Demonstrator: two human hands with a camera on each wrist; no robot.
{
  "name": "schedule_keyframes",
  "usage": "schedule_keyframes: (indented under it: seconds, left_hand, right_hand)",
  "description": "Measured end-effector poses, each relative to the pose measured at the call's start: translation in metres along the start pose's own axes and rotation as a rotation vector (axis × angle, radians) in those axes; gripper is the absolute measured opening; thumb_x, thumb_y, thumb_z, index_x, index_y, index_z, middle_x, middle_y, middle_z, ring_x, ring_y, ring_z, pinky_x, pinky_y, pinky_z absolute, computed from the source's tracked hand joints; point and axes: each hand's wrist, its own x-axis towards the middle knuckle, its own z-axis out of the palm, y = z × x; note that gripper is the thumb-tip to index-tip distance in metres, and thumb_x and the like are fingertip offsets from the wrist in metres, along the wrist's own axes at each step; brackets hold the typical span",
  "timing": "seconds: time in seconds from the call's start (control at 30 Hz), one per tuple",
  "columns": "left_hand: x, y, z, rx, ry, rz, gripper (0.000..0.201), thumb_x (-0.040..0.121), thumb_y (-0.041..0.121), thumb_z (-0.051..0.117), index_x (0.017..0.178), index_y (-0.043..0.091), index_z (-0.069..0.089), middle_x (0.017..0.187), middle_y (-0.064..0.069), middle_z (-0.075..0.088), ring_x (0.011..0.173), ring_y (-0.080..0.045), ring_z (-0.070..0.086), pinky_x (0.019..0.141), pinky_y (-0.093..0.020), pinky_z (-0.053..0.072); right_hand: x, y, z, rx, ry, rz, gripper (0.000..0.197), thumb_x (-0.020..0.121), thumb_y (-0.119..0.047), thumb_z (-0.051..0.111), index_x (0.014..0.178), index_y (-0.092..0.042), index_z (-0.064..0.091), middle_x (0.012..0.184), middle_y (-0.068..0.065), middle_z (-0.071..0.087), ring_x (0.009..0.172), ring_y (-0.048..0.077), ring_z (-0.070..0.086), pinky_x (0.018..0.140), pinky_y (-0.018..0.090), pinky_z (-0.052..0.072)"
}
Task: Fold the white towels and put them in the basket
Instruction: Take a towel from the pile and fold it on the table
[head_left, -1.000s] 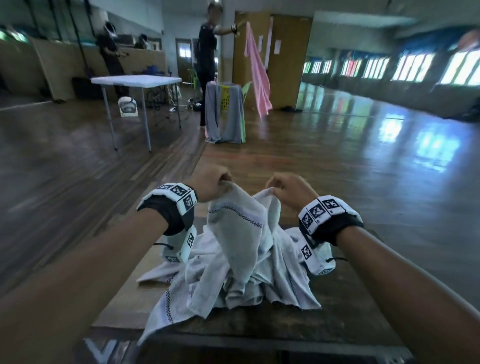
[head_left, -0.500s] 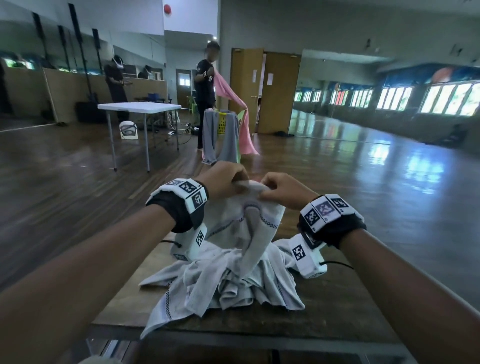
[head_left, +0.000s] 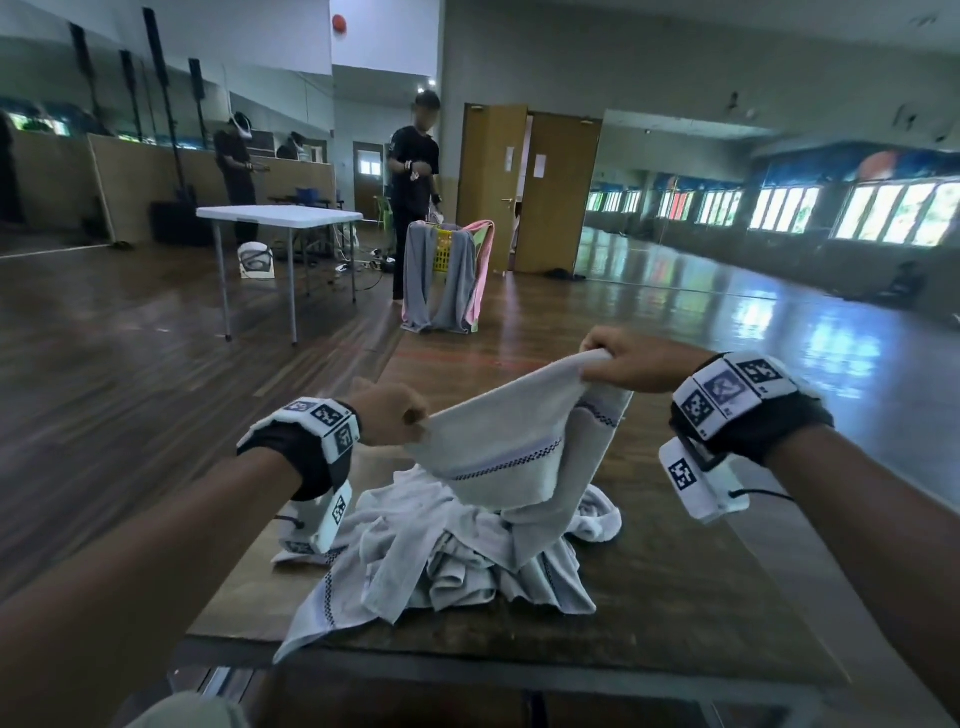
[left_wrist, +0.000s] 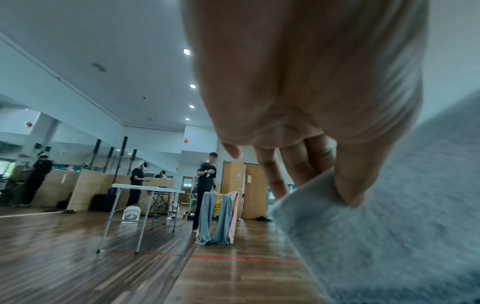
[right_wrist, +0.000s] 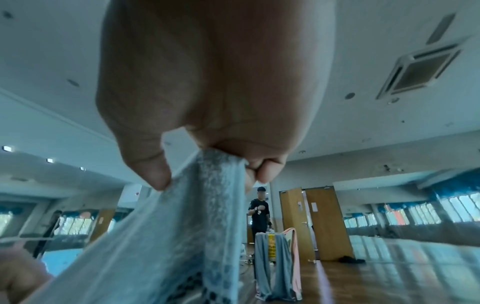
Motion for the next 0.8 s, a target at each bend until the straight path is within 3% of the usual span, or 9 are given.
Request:
schedule_keyframes:
  seconds: [0.1,0.2,0.23,0.33,0.43,0.5,0.6,0.73,0.8]
  left_hand:
    - [-0.005,-0.013,-0.009,-0.014,0.047,-0.03,0.013,0.092,0.031,0.052,0.083,0.023,0.057,0.08,0.008,0.053,0.086,-0.015,0.051,0.075,-0.027,0.022]
    - [-0.007,-0.023,-0.02,0.021,0.206,-0.079,0.017,0.091,0.041,0.049,0.082,0.031,0.057,0.067,0.019,0.051,0.073,-0.008,0.046,0.072,-0.031,0.013]
    - [-0.007,-0.026,-0.025,0.011,0.255,-0.088,0.02,0.091,0.043,0.049,0.079,0.03,0.058,0.065,0.018,0.053,0.07,-0.006,0.046,0.073,-0.031,0.015]
    - [-0.011,-0.032,-0.048,-0.053,0.369,-0.081,0.026,0.089,0.044,0.051,0.08,0.023,0.062,0.072,0.007,0.065,0.069,-0.01,0.055,0.086,-0.038,0.039]
    - [-0.018,-0.03,-0.081,-0.116,0.519,-0.044,0.025,0.089,0.036,0.057,0.078,0.014,0.063,0.072,-0.001,0.065,0.068,-0.018,0.059,0.073,-0.036,0.048]
    - [-0.023,-0.026,-0.108,-0.152,0.62,-0.03,0.021,0.089,0.029,0.06,0.077,0.011,0.062,0.07,0.001,0.059,0.067,-0.019,0.055,0.067,-0.03,0.041]
    - [-0.031,-0.023,-0.146,-0.149,0.758,-0.006,0.013,0.09,0.021,0.059,0.084,0.012,0.066,0.072,0.001,0.057,0.067,-0.017,0.051,0.068,-0.027,0.036]
    - [-0.044,-0.023,-0.199,-0.09,0.852,0.012,0.012,0.091,0.019,0.056,0.08,0.016,0.059,0.075,-0.005,0.061,0.063,-0.018,0.051,0.058,-0.026,0.035]
    - [-0.051,-0.024,-0.228,-0.052,0.89,0.005,0.014,0.091,0.022,0.057,0.085,0.011,0.063,0.078,-0.006,0.063,0.064,-0.018,0.053,0.053,-0.023,0.035]
  right_hand:
    - [-0.009,0.012,-0.004,-0.062,-0.012,0.044,0.009,0.094,-0.022,0.047,0.1,-0.017,0.051,0.095,0.002,0.054,0.087,0.018,0.05,0.076,0.034,0.043]
    - [-0.016,0.02,-0.005,-0.138,0.0,0.047,0.006,0.095,-0.022,0.045,0.097,-0.018,0.049,0.093,0.002,0.054,0.085,0.019,0.05,0.075,0.036,0.043]
    - [-0.019,0.02,-0.006,-0.157,0.014,0.048,0.006,0.096,-0.022,0.045,0.097,-0.017,0.048,0.089,-0.001,0.053,0.084,0.019,0.049,0.074,0.034,0.04]
    - [-0.026,0.021,-0.014,-0.177,0.125,0.03,0.008,0.095,-0.024,0.049,0.093,-0.016,0.049,0.08,-0.004,0.051,0.076,0.017,0.049,0.062,0.027,0.035]
    - [-0.032,0.014,-0.037,-0.258,0.304,-0.008,0.008,0.093,-0.022,0.054,0.09,-0.017,0.049,0.077,-0.001,0.054,0.071,0.019,0.051,0.055,0.024,0.032]
    - [-0.034,0.007,-0.057,-0.337,0.439,-0.052,0.006,0.091,-0.018,0.055,0.092,-0.014,0.052,0.081,0.002,0.056,0.072,0.022,0.052,0.061,0.03,0.04]
    - [-0.036,-0.006,-0.092,-0.369,0.605,-0.126,0.002,0.088,-0.011,0.056,0.088,-0.011,0.054,0.085,0.013,0.06,0.074,0.027,0.053,0.069,0.041,0.047]
    - [-0.046,-0.024,-0.138,-0.489,0.725,-0.172,0.007,0.087,-0.013,0.057,0.086,-0.006,0.056,0.085,0.017,0.059,0.074,0.025,0.047,0.067,0.035,0.04]
    - [-0.054,-0.034,-0.161,-0.493,0.774,-0.156,0.011,0.089,-0.017,0.057,0.088,-0.006,0.057,0.086,0.016,0.059,0.075,0.025,0.047,0.068,0.034,0.039]
